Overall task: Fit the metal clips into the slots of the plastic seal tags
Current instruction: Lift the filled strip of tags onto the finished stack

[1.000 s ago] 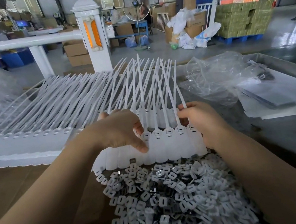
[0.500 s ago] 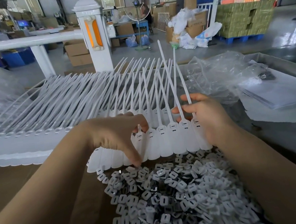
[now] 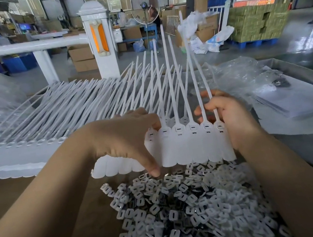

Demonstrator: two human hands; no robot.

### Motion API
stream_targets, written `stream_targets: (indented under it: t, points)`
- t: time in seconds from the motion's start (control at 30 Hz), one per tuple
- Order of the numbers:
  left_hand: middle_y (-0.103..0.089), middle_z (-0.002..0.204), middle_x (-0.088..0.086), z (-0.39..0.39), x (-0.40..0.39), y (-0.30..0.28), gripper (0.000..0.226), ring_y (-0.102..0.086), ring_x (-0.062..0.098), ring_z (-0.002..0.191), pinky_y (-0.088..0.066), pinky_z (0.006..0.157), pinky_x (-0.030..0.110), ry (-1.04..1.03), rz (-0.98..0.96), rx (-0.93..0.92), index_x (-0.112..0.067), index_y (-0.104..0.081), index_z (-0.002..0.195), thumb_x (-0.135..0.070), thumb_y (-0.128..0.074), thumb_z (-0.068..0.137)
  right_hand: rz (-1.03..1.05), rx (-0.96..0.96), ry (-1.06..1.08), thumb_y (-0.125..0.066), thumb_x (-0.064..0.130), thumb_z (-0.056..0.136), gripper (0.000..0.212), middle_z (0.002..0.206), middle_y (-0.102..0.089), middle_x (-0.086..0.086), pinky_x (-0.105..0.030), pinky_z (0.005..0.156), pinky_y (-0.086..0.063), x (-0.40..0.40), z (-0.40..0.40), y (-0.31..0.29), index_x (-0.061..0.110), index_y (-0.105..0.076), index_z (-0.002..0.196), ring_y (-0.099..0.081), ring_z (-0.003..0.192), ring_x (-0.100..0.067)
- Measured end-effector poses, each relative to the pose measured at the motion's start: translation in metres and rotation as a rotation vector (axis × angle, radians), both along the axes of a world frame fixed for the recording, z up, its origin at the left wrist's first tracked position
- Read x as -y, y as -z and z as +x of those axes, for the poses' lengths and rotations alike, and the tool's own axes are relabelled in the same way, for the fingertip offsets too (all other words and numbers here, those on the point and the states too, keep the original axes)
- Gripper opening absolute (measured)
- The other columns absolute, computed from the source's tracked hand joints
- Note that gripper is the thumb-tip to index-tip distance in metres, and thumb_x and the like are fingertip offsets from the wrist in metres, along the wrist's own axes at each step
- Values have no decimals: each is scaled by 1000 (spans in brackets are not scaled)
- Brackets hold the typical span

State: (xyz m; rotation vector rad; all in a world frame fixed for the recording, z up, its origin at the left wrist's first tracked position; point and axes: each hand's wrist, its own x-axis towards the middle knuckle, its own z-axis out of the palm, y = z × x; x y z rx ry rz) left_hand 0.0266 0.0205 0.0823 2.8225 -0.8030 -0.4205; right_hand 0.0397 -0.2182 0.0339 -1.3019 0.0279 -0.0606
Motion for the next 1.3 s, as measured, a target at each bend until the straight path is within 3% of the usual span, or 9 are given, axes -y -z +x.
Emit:
stream_targets:
  t: [0.13,0.5,0.6,0.7,0.9,1.07,1.17,1.23,1.3]
  points:
    - [-33,112,-18,-7,3,-2,98,-29,7,110,-20,98,33,-18,81,210,-39,-36,127,-71,-82,47,57,62,-6,-46,-3,86,27,67,-68,-12,-27,51,-53,0,1,0,11,-65,100,-64,55,-19]
    - [-23,108,-8,28,-7,47,85,-20,11,103,-12,92,32,-104,3,564,-30,-34,135,-59,-70,63,-170,-19,7,-59,7,82,39,102,-77,-4,-44,82,-54,-7,10,18,26,-66,116,-73,96,-26]
    - [-23,110,-7,35,-10,58,87,-25,14,109,-16,101,40,-123,-7,565,-29,-34,137,-64,-66,64,-245,-73,1,-58,2,83,41,107,-75,2,-49,91,-55,-8,9,22,37,-63,105,-70,102,-23]
    - [-26,113,-6,38,-12,65,91,-27,18,117,-15,105,43,-141,2,533,-29,-33,141,-67,-60,63,-314,-106,-43,-54,-5,86,58,114,-71,0,-55,93,-54,-9,9,26,37,-57,126,-69,103,-25]
    - [-26,112,-6,38,-15,77,86,-25,16,113,-16,101,40,-164,-46,447,-34,-32,146,-64,-48,67,-343,-154,-24,-50,-17,87,77,106,-71,-2,-32,67,-57,-17,8,31,26,-39,150,-69,94,-17]
    - [-31,127,-2,40,-6,87,70,-26,21,124,-21,108,46,-180,-107,423,-36,-27,149,-64,-50,88,-336,-146,79,-50,-17,88,80,108,-68,-1,-41,84,-59,-12,14,30,25,-33,153,-69,92,-19]
    - [-31,137,0,42,1,93,69,-25,24,131,-22,110,49,-243,-167,415,-40,-28,148,-66,-51,88,-382,-123,109,-51,-16,87,79,103,-68,5,-32,77,-59,-10,13,29,27,-36,152,-68,87,-13]
    - [-30,141,1,43,2,95,70,-25,27,134,-23,110,50,-276,-178,413,-42,-28,148,-66,-52,87,-423,-101,89,-51,-15,87,80,113,-68,3,-24,72,-57,-11,13,28,27,-34,153,-67,89,-10]
    - [-30,142,1,45,2,97,71,-24,27,135,-23,109,50,-315,-192,405,-43,-28,148,-68,-52,86,-502,-62,54,-51,-14,86,83,132,-61,0,-32,85,-56,-13,11,27,27,-28,155,-66,100,-16]
